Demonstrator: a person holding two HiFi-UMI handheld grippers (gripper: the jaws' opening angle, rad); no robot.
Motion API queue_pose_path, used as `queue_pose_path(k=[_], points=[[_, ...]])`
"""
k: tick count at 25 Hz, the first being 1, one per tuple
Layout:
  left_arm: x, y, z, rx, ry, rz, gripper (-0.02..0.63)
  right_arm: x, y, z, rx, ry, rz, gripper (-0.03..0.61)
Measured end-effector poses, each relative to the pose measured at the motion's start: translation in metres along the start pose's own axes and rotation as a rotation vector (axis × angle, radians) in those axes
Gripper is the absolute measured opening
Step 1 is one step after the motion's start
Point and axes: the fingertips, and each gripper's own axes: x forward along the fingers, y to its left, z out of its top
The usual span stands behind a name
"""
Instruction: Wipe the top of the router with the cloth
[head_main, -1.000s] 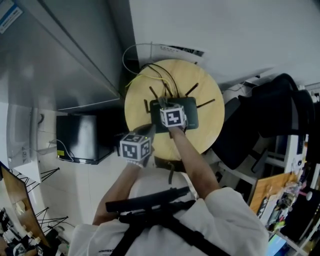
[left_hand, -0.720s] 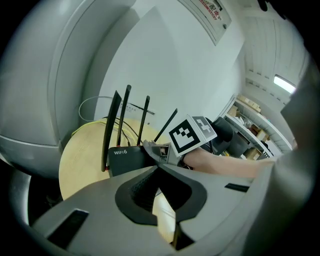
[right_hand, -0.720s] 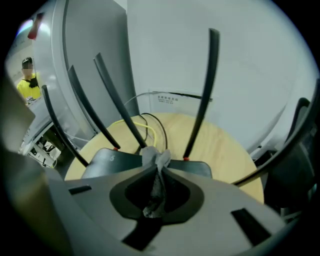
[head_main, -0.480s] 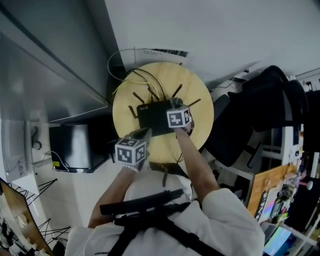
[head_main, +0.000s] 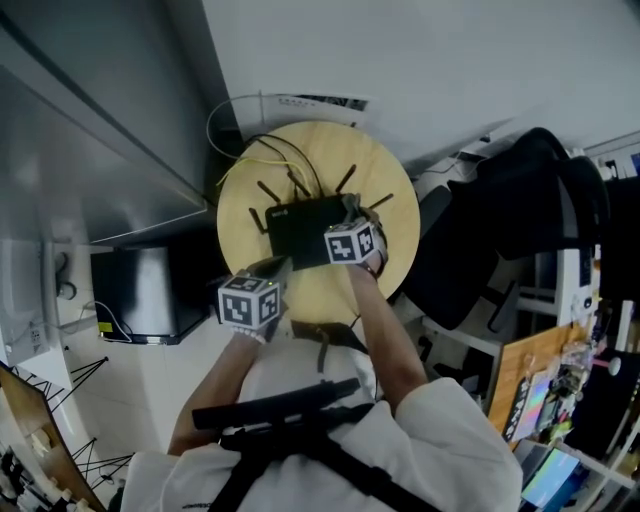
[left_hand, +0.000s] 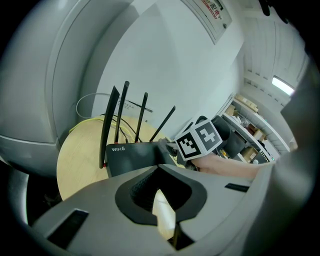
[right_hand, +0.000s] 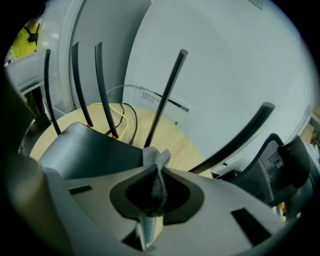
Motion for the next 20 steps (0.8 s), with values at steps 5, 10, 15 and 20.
queue_pose_path(k=[5,10,15,20], points=[[-0.005,0.001,-0.001,0.001,-0.004,0.000,-0.003,0.003,0.022,-0.018,0.105,0.052,0.120,0.040],[-0.012,0.010,-0.005,-0.010,-0.007,0.024,-0.003,-0.006,0.078,-0.004,0.174,0.023,0.321,0.040],[-0.022,0.017,-0.009,-0.028,-0.017,0.053,-0.003,-0.025,0.130,0.008,0.148,0.019,0.437,0.040],[-0.033,0.027,-0.013,-0.048,-0.025,0.073,-0.003,-0.039,0.181,0.010,0.113,0.045,0.543,0.040]])
